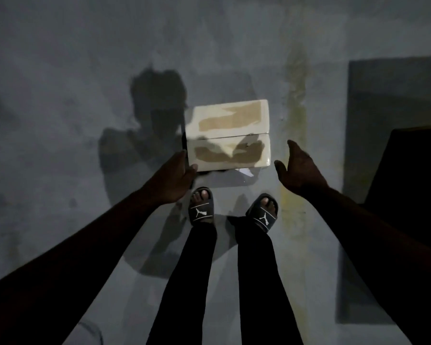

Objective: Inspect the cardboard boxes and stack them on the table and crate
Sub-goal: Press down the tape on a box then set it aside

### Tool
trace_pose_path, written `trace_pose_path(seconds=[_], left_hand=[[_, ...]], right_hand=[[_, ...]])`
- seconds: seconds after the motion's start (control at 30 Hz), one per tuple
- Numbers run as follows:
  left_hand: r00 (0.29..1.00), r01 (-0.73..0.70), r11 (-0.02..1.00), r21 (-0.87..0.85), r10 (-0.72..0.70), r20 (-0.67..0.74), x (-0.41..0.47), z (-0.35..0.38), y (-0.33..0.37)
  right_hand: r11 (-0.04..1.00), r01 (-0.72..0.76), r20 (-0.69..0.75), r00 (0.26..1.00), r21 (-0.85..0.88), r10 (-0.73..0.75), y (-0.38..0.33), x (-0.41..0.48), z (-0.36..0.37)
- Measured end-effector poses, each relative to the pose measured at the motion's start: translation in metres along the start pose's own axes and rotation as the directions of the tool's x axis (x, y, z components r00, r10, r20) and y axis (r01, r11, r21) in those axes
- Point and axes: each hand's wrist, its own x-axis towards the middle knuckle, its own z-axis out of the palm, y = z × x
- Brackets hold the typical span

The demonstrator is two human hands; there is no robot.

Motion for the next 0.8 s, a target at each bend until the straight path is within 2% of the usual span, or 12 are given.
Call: trace_pose_path(seconds=[0.13,0.23,0.4,0.47,0.57,0.8], left_hand=[[1.000,0.022,1.000,0.007,-0.022,0.001,0.077,0.048,-0.013],[0.998,0.060,0.998,0.016,-0.060,-0.025,0.127,0.074,-0.027],[0.950,0.289,0.938,-0.191,-0.305,-0.061,0.193,0.104,-0.046],[0.931,0.329,0.906,-0.268,-0.359,-0.070,0.207,0.111,-0.047],[0.893,0.363,0.883,-0.297,-0.421,-0.158,0.215,0.116,-0.044],[0.915,0.261,0.922,-0.284,-0.330,-0.230,0.191,0.097,-0.018]], right_hand=[[1.000,-0.024,-0.037,0.999,0.005,0.024,0.018,0.065,0.045],[0.994,-0.083,-0.050,0.995,0.078,0.087,0.030,0.108,0.073],[0.978,-0.164,-0.028,0.985,0.132,0.169,0.044,0.162,0.108],[0.964,-0.205,-0.022,0.977,0.170,0.212,0.047,0.176,0.116],[0.960,-0.217,-0.010,0.975,0.177,0.222,0.048,0.188,0.121],[0.959,-0.223,-0.037,0.972,0.176,0.233,0.046,0.174,0.084]])
